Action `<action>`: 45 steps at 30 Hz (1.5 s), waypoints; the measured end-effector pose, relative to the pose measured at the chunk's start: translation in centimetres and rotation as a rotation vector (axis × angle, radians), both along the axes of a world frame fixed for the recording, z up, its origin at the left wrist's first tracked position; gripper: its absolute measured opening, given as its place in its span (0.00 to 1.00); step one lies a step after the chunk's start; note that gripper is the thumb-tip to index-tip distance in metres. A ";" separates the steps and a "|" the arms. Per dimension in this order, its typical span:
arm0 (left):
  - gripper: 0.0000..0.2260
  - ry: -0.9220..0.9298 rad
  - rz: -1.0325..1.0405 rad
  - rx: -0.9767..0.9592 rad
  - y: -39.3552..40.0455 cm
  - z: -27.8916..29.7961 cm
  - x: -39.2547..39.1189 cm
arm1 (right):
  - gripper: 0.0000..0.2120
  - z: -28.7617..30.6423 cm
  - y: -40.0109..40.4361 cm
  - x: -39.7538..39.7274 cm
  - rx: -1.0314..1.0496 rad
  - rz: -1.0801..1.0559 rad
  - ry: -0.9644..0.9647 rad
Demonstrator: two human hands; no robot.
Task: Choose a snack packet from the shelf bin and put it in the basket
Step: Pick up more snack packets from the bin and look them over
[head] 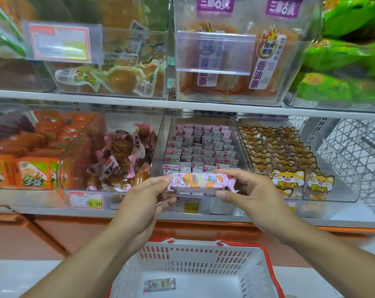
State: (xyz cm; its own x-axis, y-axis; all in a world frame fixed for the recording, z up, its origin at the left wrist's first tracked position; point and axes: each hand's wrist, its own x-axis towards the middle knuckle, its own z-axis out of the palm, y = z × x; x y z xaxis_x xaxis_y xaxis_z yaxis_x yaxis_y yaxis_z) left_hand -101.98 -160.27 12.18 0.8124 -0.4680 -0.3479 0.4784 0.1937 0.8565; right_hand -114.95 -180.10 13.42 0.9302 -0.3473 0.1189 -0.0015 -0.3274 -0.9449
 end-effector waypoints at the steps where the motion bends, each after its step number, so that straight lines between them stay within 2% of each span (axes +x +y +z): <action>1: 0.11 -0.025 -0.001 0.007 -0.1 0.1 -0.1 | 0.24 0.1 0.1 0.1 0.023 -0.001 -0.005; 4: 0.07 -0.027 -0.024 -0.054 0.0 0.4 -0.4 | 0.21 0.2 0.5 0.0 0.146 0.018 -0.032; 8: 0.08 -0.070 -0.134 -0.143 0.5 1.1 -1.0 | 0.22 0.3 0.7 0.3 0.351 -0.083 -0.001; 12: 0.18 -0.199 -0.173 -0.049 0.7 1.2 -1.3 | 0.27 0.2 1.1 0.7 0.536 -0.093 0.096; 15: 0.16 -0.126 -0.128 -0.019 0.6 1.1 -1.2 | 0.30 0.5 0.5 0.7 0.621 -0.042 0.076; 18: 0.16 -0.025 -0.102 -0.003 0.4 0.9 -1.1 | 0.24 1.0 0.0 0.4 0.548 0.064 0.014; 20: 0.18 0.005 -0.107 0.057 0.3 0.9 -1.2 | 0.26 0.9 0.2 0.4 0.427 0.109 -0.010; 22: 0.24 0.021 -0.111 0.112 0.1 0.6 -1.0 | 0.26 0.4 0.3 0.5 0.341 0.075 -0.041; 25: 0.22 0.043 -0.115 0.176 -0.1 0.4 -0.8 | 0.23 0.4 0.3 0.8 0.253 -0.017 -0.035; 28: 0.23 0.008 -0.147 0.186 -0.4 0.5 -0.7 | 0.19 0.4 0.0 1.0 0.260 0.002 -0.029; 30: 0.26 -0.091 -0.146 0.139 -1.0 0.9 -0.6 | 0.19 0.4 -0.2 1.5 0.384 -0.023 -0.088; 32: 0.22 -0.269 -0.111 0.130 -1.9 1.4 -0.3 | 0.16 0.6 -0.5 2.6 0.471 -0.139 -0.156; 34: 0.13 -0.535 -0.085 0.288 -3.1 1.9 0.4 | 0.11 0.9 -1.3 4.3 0.376 -0.291 -0.172; 37: 0.16 -0.868 -0.150 0.639 -6.1 2.9 2.7 | 0.11 1.3 -2.5 7.7 0.201 -0.467 -0.171; 40: 0.17 -1.074 -0.310 0.868 -11.1 3.4 5.9 | 0.12 1.3 -3.6 11.6 0.104 -0.564 -0.205; 42: 0.20 -1.141 -0.344 1.024 -14.0 3.4 8.1 | 0.14 1.5 -4.3 13.9 0.015 -0.613 -0.167; 45: 0.21 -1.198 -0.338 1.106 -16.0 2.1 11.1 | 0.16 1.5 -5.4 16.3 -0.014 -0.672 -0.146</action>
State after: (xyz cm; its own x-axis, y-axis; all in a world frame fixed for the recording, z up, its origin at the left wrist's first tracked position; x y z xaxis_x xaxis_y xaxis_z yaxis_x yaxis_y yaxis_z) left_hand -90.89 -176.24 14.29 0.7664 -0.6353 0.0947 -0.6158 -0.6849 0.3894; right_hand -98.68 -185.45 14.90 0.4875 -0.8409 0.2351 -0.0815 -0.3119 -0.9466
